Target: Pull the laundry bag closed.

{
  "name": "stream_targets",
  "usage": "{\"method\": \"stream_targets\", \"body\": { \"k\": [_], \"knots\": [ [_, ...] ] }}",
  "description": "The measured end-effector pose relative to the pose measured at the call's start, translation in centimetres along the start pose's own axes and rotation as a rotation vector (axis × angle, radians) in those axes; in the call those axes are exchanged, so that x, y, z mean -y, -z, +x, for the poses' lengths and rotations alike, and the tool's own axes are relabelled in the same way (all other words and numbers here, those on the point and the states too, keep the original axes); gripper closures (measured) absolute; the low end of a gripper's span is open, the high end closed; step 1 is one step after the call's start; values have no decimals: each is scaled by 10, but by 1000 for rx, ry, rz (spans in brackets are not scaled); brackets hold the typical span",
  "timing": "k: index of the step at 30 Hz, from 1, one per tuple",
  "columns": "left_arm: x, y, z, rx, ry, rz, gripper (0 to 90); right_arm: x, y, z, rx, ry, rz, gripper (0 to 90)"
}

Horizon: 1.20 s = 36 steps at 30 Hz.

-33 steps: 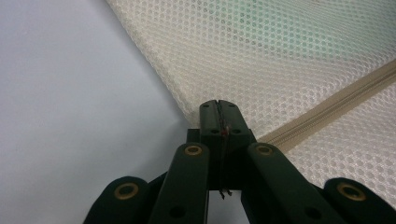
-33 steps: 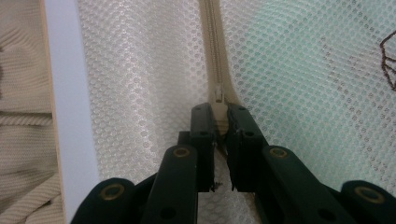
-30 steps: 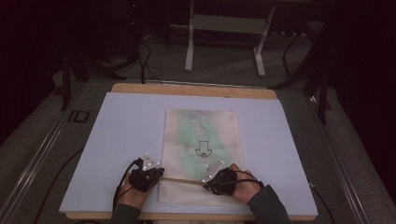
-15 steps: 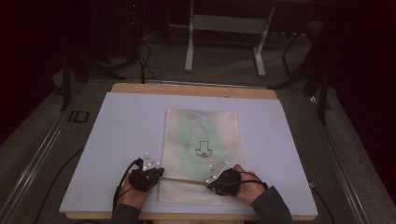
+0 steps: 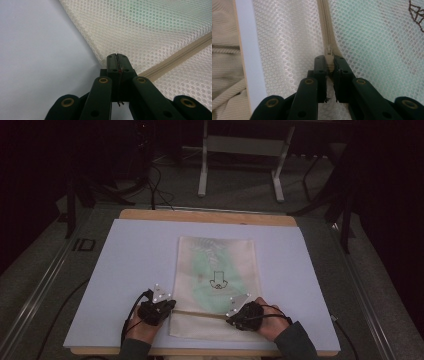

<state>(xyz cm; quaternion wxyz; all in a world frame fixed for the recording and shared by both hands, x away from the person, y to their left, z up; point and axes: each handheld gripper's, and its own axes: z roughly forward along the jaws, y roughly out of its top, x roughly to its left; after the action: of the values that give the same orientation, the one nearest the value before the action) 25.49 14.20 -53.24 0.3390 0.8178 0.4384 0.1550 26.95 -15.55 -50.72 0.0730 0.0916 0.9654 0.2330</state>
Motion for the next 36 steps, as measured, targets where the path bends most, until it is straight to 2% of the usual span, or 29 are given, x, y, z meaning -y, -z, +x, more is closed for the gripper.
{"method": "stream_targets", "body": {
  "k": [36],
  "knots": [
    [0, 0, 0, 0, 3, 0, 892, 21, 14, -4, 15, -34, 9, 822]
  ]
}}
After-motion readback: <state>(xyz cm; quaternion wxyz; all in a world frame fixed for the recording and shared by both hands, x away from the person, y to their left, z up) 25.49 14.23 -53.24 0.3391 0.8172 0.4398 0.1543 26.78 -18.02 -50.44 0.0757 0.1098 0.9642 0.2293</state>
